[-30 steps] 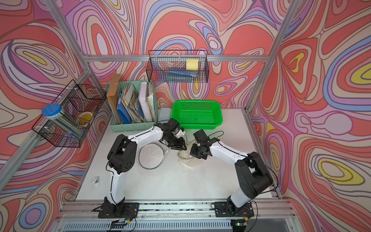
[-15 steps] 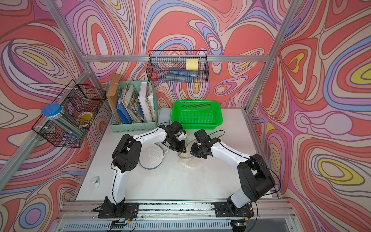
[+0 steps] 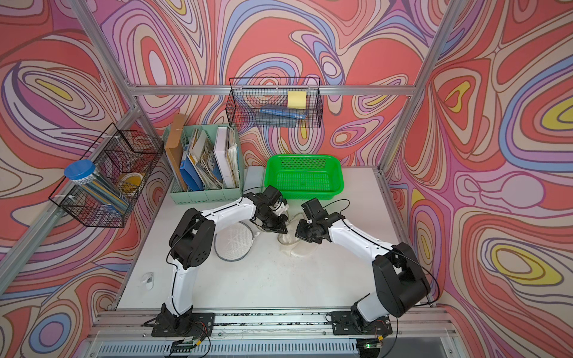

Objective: Turn the laundry bag inside out
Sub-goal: Turn over the laundry bag at the center of the board.

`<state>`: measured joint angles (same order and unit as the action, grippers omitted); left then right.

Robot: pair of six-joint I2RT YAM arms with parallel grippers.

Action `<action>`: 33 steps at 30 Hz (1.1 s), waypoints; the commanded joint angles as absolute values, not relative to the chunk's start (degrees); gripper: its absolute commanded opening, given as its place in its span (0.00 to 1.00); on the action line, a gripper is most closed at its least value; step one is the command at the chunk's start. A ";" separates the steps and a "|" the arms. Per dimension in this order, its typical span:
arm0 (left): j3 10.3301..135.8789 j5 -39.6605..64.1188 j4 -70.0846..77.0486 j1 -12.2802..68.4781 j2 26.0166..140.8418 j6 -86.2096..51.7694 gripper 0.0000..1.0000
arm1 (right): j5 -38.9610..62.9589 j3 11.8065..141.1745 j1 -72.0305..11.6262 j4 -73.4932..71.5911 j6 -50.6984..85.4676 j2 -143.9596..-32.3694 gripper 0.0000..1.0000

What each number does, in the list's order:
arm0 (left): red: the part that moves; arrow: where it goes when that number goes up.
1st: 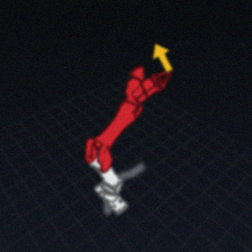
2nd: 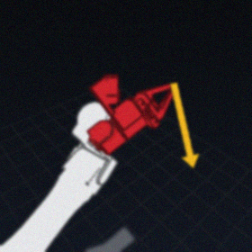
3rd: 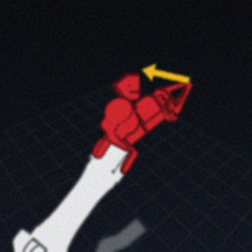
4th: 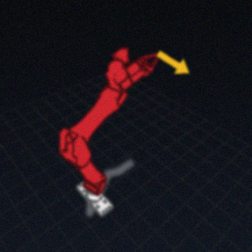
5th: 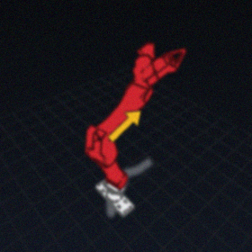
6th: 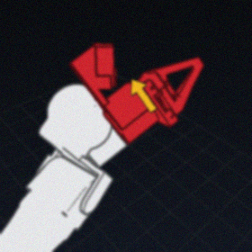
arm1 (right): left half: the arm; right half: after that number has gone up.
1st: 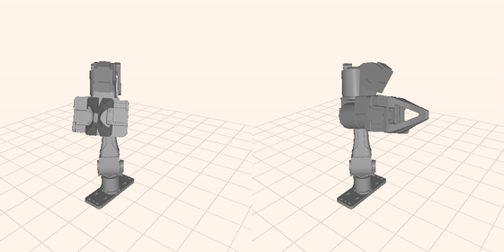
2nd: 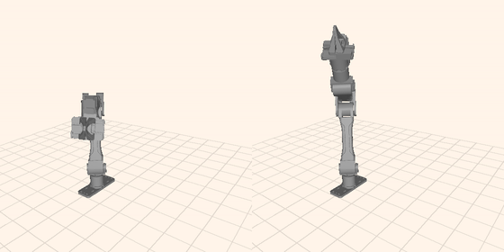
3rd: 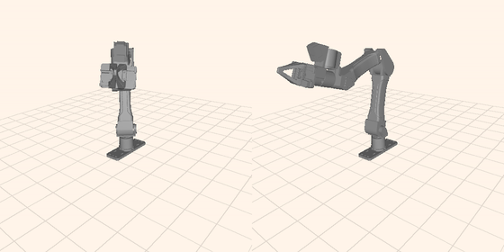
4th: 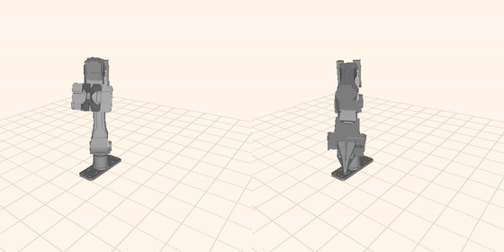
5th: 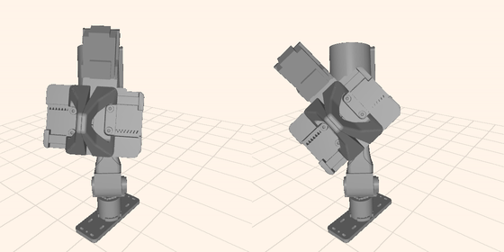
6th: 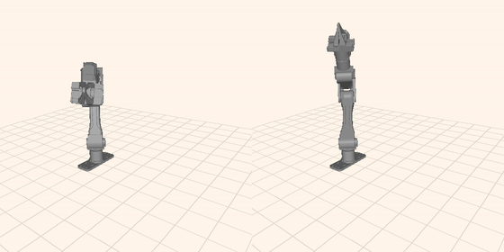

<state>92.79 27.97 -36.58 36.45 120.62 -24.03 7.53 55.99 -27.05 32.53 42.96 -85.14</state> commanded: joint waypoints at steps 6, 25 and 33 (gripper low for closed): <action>86.80 25.02 -38.63 34.46 107.55 -24.50 0.00 | 4.57 55.10 -18.07 36.63 36.34 -80.18 0.00; 83.80 21.89 -36.92 40.27 101.01 -19.36 0.00 | 24.65 59.02 -17.36 25.75 32.96 -81.29 0.53; 82.88 21.12 -36.92 40.69 99.59 -18.98 0.00 | 18.17 57.76 -17.16 25.67 32.88 -82.95 0.53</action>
